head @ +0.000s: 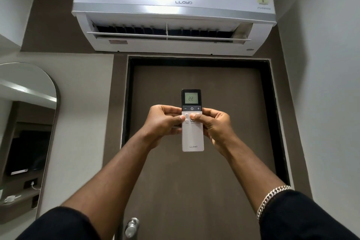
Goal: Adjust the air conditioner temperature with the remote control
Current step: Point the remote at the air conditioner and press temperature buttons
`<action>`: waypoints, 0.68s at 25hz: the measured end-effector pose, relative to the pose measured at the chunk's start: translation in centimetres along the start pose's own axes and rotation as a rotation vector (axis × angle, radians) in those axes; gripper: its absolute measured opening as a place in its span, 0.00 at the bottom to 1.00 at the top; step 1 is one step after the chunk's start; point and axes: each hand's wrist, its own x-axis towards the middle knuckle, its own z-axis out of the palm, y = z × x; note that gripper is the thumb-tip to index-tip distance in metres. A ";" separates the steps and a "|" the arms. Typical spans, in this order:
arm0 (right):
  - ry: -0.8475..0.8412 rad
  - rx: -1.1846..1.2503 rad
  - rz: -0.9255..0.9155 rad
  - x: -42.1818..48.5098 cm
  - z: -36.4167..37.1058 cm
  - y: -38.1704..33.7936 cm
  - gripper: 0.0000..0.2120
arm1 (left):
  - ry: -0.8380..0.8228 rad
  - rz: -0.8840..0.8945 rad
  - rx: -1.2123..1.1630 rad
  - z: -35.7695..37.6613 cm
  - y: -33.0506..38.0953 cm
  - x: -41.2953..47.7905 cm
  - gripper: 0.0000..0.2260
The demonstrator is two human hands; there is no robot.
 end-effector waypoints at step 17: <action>-0.021 0.033 -0.011 0.4 -0.1 0.2 0.13 | 0.005 0.014 0.004 -0.1 0.3 -0.3 0.14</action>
